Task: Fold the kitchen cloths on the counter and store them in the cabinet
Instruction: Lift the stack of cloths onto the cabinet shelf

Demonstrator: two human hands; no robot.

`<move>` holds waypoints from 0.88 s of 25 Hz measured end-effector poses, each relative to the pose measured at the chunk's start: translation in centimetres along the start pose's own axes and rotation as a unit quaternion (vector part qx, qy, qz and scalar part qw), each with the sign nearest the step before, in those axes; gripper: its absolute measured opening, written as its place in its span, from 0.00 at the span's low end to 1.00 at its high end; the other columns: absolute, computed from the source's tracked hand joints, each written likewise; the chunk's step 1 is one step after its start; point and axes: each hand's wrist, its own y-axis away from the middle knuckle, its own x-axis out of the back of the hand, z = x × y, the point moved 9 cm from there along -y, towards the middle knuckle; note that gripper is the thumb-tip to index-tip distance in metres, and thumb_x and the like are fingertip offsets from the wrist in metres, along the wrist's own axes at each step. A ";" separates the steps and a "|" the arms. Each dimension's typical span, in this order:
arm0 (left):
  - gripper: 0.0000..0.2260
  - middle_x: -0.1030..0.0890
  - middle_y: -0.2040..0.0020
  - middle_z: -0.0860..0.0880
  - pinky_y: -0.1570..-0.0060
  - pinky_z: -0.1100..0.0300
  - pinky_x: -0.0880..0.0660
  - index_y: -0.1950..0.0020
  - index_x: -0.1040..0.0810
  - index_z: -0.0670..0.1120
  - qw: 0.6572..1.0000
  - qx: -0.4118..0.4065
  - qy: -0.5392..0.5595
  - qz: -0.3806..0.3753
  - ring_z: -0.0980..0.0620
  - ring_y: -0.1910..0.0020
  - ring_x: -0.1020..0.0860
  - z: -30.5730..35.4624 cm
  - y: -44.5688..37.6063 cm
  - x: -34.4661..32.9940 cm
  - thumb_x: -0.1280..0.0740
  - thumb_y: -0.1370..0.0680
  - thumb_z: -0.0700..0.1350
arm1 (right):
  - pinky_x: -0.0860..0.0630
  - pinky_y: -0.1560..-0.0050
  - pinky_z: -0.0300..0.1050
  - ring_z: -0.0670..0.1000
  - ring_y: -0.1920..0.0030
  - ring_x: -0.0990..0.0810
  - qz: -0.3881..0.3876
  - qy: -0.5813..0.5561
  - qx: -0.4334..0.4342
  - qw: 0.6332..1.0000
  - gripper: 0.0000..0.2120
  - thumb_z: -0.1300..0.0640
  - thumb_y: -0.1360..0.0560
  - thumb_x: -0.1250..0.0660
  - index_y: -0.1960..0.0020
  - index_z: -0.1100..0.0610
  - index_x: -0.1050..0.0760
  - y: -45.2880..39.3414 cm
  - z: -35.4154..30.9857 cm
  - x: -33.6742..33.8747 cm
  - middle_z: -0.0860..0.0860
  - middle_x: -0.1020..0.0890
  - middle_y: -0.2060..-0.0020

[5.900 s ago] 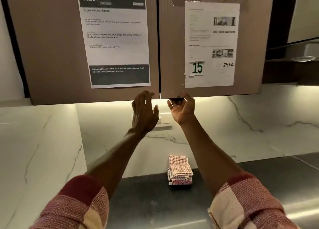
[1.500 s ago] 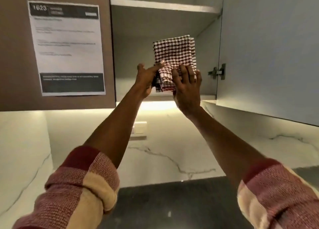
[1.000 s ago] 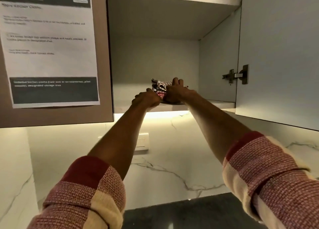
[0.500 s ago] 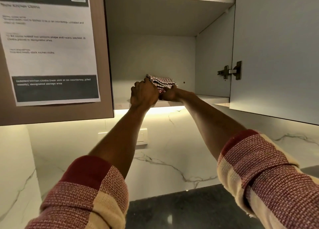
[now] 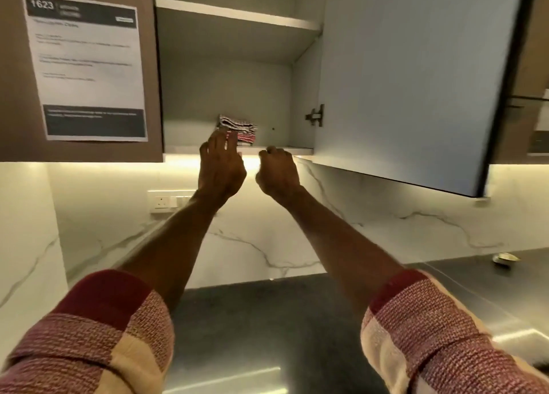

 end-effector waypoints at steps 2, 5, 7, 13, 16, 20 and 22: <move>0.22 0.32 0.29 0.36 0.32 0.43 0.37 0.29 0.33 0.39 0.998 -0.029 0.041 0.030 0.37 0.29 0.33 5.1 0.3 3.3 0.38 0.23 0.41 | 0.34 0.38 0.51 0.62 0.41 0.25 0.110 -0.025 -0.006 0.994 0.17 0.63 0.29 0.40 0.43 0.65 0.23 3.8 0.6 7.5 0.61 0.21 0.44; 0.23 0.34 0.27 0.36 0.31 0.43 0.39 0.28 0.36 0.39 0.993 -0.072 0.069 0.065 0.37 0.28 0.35 12.5 -0.8 7.4 0.40 0.21 0.45 | 0.35 0.32 0.53 0.60 0.37 0.26 0.299 0.005 0.006 0.954 0.15 0.57 0.28 0.36 0.44 0.62 0.21 8.3 1.8 19.0 0.61 0.21 0.41; 0.23 0.36 0.26 0.38 0.30 0.44 0.42 0.27 0.37 0.40 0.986 -0.107 0.090 0.089 0.38 0.26 0.37 17.6 -1.5 9.9 0.42 0.20 0.47 | 0.38 0.31 0.51 0.59 0.37 0.27 0.441 0.017 -0.001 0.897 0.15 0.57 0.29 0.38 0.45 0.60 0.21 10.9 3.8 26.7 0.60 0.21 0.41; 0.25 0.41 0.22 0.42 0.25 0.46 0.49 0.23 0.41 0.46 0.951 -0.262 0.091 0.140 0.41 0.23 0.44 29.4 -0.6 15.6 0.46 0.19 0.52 | 0.27 0.50 0.48 0.50 0.54 0.24 0.405 -0.393 -0.284 0.775 0.10 0.56 0.20 0.43 0.47 0.59 0.25 14.8 20.6 30.4 0.52 0.22 0.55; 0.27 0.47 0.20 0.43 0.24 0.43 0.51 0.21 0.47 0.49 0.952 -0.289 0.050 0.092 0.41 0.21 0.50 31.2 -0.5 16.0 0.55 0.18 0.58 | 0.22 0.55 0.47 0.53 0.57 0.20 0.167 -0.555 -0.357 0.733 0.15 0.49 0.18 0.46 0.46 0.56 0.24 14.9 20.8 23.7 0.54 0.18 0.56; 0.27 0.43 0.22 0.41 0.25 0.40 0.48 0.23 0.39 0.48 0.941 -0.304 0.095 0.118 0.38 0.22 0.47 29.7 -0.9 18.4 0.50 0.19 0.59 | 0.19 0.63 0.45 0.53 0.59 0.15 0.075 -0.681 -0.292 0.667 0.20 0.44 0.19 0.46 0.44 0.56 0.22 13.9 15.4 20.5 0.54 0.15 0.59; 0.23 0.34 0.25 0.40 0.26 0.39 0.45 0.31 0.26 0.46 0.921 -0.336 0.115 0.158 0.37 0.24 0.41 27.3 -0.9 19.7 0.44 0.20 0.57 | 0.18 0.56 0.43 0.52 0.53 0.16 0.071 -0.711 -0.230 0.661 0.21 0.49 0.17 0.48 0.35 0.62 0.26 11.5 11.5 18.6 0.57 0.17 0.52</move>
